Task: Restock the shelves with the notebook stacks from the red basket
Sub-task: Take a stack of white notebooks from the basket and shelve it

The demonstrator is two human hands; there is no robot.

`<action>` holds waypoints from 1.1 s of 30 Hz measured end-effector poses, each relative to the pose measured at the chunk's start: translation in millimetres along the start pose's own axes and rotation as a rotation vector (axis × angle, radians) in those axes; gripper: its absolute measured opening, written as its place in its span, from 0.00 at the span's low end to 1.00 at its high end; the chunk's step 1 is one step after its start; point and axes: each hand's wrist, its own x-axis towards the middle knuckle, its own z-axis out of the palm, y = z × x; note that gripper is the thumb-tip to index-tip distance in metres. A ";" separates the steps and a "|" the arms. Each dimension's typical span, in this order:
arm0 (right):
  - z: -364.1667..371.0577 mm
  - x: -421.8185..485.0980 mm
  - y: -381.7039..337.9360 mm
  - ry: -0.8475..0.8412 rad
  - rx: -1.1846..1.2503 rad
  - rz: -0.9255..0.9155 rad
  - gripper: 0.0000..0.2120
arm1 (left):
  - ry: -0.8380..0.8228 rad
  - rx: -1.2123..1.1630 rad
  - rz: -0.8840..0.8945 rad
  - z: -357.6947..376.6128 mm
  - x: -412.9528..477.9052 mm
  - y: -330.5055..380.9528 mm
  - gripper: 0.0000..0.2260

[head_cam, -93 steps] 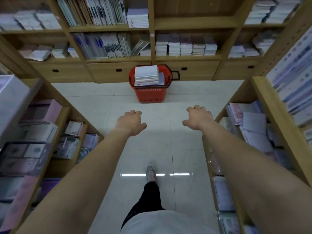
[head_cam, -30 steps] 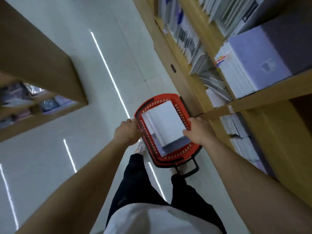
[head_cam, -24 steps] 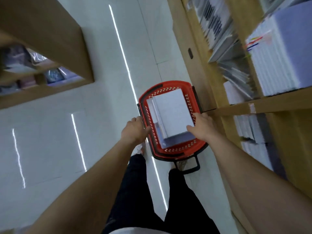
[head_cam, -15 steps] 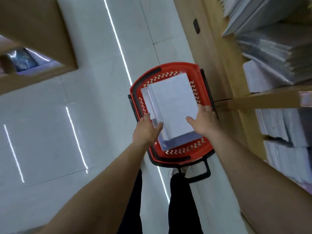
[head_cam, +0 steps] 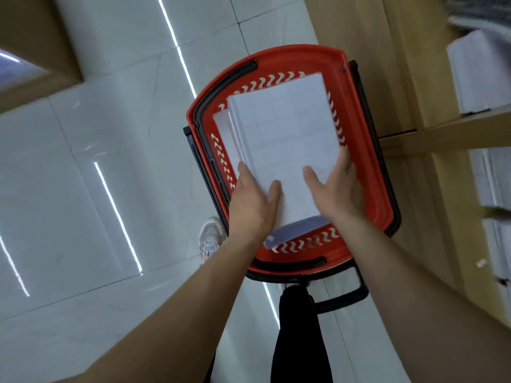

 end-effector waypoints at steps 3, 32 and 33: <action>11.5 -28.9 -4.0 -0.007 0.075 0.022 0.45 | 0.054 -0.038 0.006 -13.8 4.4 -4.9 0.25; 30.5 -79.1 -1.1 -0.184 0.639 0.148 0.23 | -0.012 -0.152 -0.088 -62.9 -11.6 -35.3 0.21; 24.3 -85.9 -3.9 -0.175 0.657 0.148 0.21 | -0.018 -0.148 -0.074 -68.9 -15.9 -30.8 0.20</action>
